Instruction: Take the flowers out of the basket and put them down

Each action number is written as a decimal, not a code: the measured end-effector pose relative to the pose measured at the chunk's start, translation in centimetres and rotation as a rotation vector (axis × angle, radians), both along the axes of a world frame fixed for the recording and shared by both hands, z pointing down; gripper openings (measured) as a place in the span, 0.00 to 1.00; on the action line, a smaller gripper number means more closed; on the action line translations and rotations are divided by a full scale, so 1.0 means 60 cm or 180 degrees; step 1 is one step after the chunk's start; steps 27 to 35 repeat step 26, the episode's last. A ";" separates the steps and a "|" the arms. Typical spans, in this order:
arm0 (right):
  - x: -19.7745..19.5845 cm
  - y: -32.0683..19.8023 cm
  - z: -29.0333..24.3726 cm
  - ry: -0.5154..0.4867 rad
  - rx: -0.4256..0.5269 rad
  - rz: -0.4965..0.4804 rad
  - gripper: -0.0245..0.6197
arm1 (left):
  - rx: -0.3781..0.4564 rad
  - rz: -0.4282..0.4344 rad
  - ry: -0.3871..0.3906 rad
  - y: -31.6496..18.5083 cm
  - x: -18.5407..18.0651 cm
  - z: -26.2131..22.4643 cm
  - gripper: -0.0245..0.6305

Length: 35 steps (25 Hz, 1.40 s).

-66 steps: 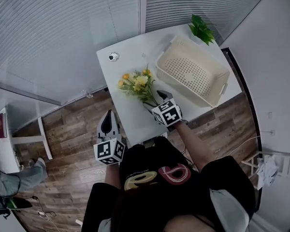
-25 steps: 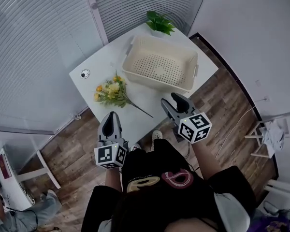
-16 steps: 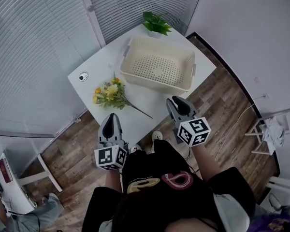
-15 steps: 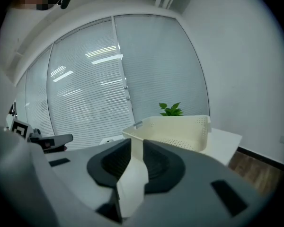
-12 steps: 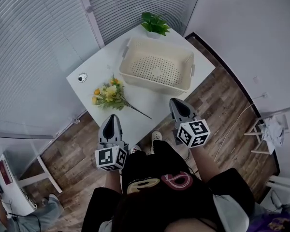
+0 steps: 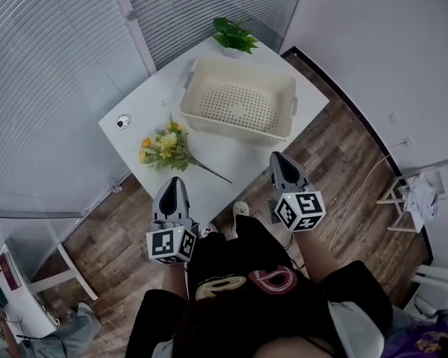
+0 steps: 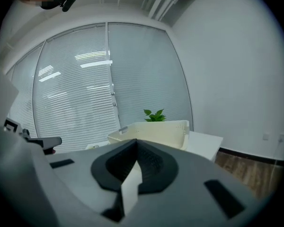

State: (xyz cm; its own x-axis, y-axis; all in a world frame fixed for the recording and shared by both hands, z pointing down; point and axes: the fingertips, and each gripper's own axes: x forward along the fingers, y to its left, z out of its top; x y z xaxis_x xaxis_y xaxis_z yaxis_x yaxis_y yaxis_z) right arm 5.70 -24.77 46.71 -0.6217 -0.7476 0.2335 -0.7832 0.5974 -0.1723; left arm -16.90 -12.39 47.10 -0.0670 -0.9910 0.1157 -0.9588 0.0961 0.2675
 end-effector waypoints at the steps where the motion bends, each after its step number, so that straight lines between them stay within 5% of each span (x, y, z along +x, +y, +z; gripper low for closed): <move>1: -0.001 0.001 0.000 0.0020 0.0019 -0.0017 0.05 | -0.0005 0.0001 0.0008 0.000 0.000 0.001 0.06; 11: -0.020 0.026 0.000 0.0176 0.0176 -0.0191 0.05 | 0.0022 -0.0022 0.0076 0.007 -0.005 0.000 0.06; 22: -0.006 0.040 -0.002 0.0255 0.0319 -0.0014 0.05 | 0.0031 0.0077 -0.0191 0.010 -0.005 -0.008 0.06; 35: -0.006 0.052 0.011 0.0338 0.0325 -0.0014 0.05 | 0.0040 0.0109 -0.0190 0.013 -0.007 -0.009 0.06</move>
